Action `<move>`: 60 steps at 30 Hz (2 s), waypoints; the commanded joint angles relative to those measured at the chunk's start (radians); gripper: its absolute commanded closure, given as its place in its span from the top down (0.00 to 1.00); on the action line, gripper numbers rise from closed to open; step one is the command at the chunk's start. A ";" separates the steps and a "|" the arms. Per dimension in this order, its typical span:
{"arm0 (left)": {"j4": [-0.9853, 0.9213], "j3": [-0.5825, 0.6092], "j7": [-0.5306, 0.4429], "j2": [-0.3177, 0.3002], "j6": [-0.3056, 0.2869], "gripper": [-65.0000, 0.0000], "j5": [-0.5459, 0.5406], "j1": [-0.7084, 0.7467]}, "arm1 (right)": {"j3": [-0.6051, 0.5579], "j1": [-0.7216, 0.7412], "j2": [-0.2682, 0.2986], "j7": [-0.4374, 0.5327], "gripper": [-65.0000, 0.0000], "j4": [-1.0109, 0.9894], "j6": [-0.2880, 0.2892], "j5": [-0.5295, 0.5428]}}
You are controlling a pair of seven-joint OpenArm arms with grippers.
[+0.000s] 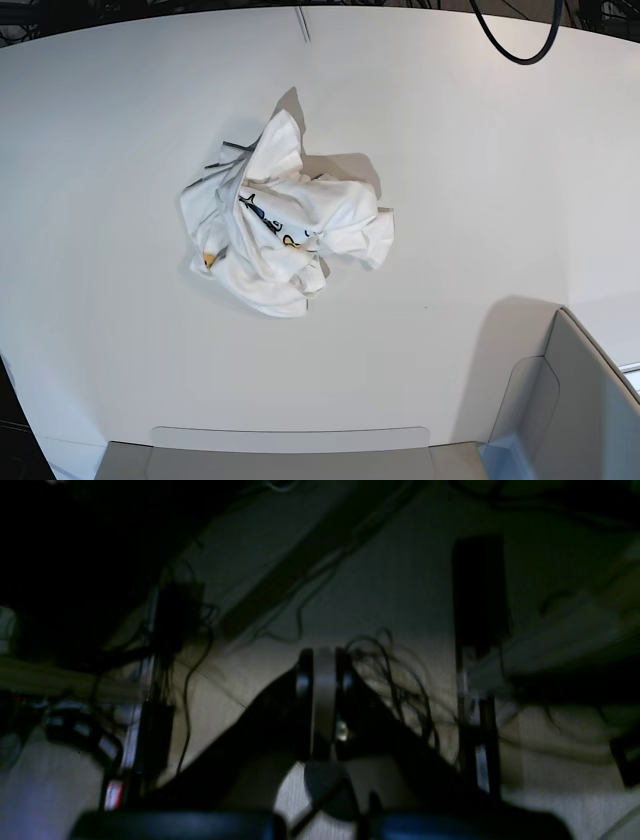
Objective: Layout the t-shirt on the table in an organized manner, then fold the t-shirt properly
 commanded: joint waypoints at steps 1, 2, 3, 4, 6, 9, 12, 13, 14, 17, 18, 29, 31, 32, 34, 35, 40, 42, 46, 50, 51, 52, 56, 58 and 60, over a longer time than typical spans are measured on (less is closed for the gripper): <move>0.022 -0.016 -0.081 0.007 0.012 0.00 -0.004 0.021 | 0.003 -0.028 0.005 0.028 0.00 0.001 -0.004 0.007; 0.045 -0.035 -0.090 0.015 0.010 0.00 -0.004 0.029 | 0.003 -0.032 0.007 0.028 0.00 0.005 -0.006 0.007; 0.076 -0.051 -0.092 0.026 0.009 0.00 -0.004 0.049 | 0.003 -0.036 0.007 0.028 0.00 0.022 -0.006 0.007; 0.111 -0.062 -0.090 0.038 0.009 0.00 -0.004 0.065 | 0.003 -0.045 0.007 0.028 0.00 0.044 -0.006 0.015; 0.222 -0.084 -0.090 0.063 0.007 0.00 -0.004 0.111 | 0.003 -0.085 0.003 0.029 0.00 0.119 -0.006 0.056; 0.432 -0.099 -0.090 0.099 0.007 0.00 -0.004 0.213 | 0.001 -0.176 0.002 0.029 0.00 0.308 -0.006 0.113; 0.639 -0.099 -0.090 0.130 0.007 0.00 -0.004 0.309 | 0.001 -0.285 0.003 0.028 0.00 0.532 -0.006 0.124; 0.688 -0.099 -0.090 0.144 0.007 0.00 -0.004 0.334 | 0.001 -0.314 0.003 0.028 0.00 0.590 -0.006 0.124; 0.753 -0.099 -0.090 0.155 0.007 0.00 -0.004 0.358 | 0.001 -0.345 0.002 0.028 0.00 0.656 -0.006 0.124; 0.903 -0.099 -0.090 0.181 0.010 0.00 -0.004 0.415 | 0.001 -0.424 0.000 0.026 0.00 0.825 -0.006 0.124; 0.937 -0.099 -0.090 0.187 0.010 0.00 -0.006 0.426 | 0.001 -0.444 0.000 0.026 0.00 0.866 -0.006 0.124; 1.176 -0.097 -0.090 0.213 0.010 0.01 -0.006 0.443 | 0.001 -0.628 0.003 0.025 0.00 1.345 -0.006 0.125; 1.221 -0.096 -0.090 0.213 0.010 0.01 -0.006 0.444 | 0.001 -0.648 0.007 0.025 0.00 1.414 -0.006 0.125; 1.244 -0.093 -0.090 0.213 0.010 0.01 -0.006 0.444 | 0.001 -0.654 0.007 0.025 0.01 1.448 -0.006 0.125; 1.277 -0.090 -0.089 0.213 0.010 0.01 -0.004 0.444 | 0.001 -0.658 0.008 0.023 0.01 1.504 -0.006 0.125; 1.296 -0.090 -0.089 0.213 0.010 0.03 -0.001 0.441 | 0.001 -0.658 0.008 0.022 0.01 1.535 -0.006 0.125; 1.395 -0.087 -0.034 0.214 0.009 0.15 0.001 0.414 | 0.003 -0.653 0.008 -0.175 0.01 1.724 -0.004 0.125; 1.438 -0.087 0.012 0.216 0.009 0.17 0.001 0.392 | 0.003 -0.647 0.019 -0.297 0.01 1.816 -0.003 0.125; 1.554 -0.071 0.177 0.216 0.007 0.19 0.002 0.360 | 0.001 -0.611 0.043 -0.506 0.01 1.974 -0.003 0.125; 1.710 -0.039 0.424 0.216 0.007 0.20 0.002 0.346 | 0.001 -0.550 0.045 -0.638 0.12 2.032 -0.003 0.124; 1.741 -0.033 0.482 0.216 0.007 0.21 0.002 0.346 | -0.002 -0.532 0.045 -0.655 0.17 2.032 -0.003 0.124; 1.764 -0.032 0.534 0.216 0.007 0.22 0.002 0.345 | -0.005 -0.521 0.045 -0.667 0.22 2.029 -0.003 0.124; 1.805 -0.030 0.669 0.216 0.007 0.23 0.002 0.312 | -0.023 -0.493 0.040 -0.692 0.32 2.029 -0.003 0.124; 1.805 -0.030 0.708 0.213 0.007 0.23 0.002 0.300 | -0.042 -0.469 0.040 -0.695 0.32 2.029 -0.003 0.125; 1.805 -0.030 0.732 0.213 0.007 0.23 0.002 0.289 | -0.066 -0.449 0.040 -0.741 0.32 2.031 -0.004 0.125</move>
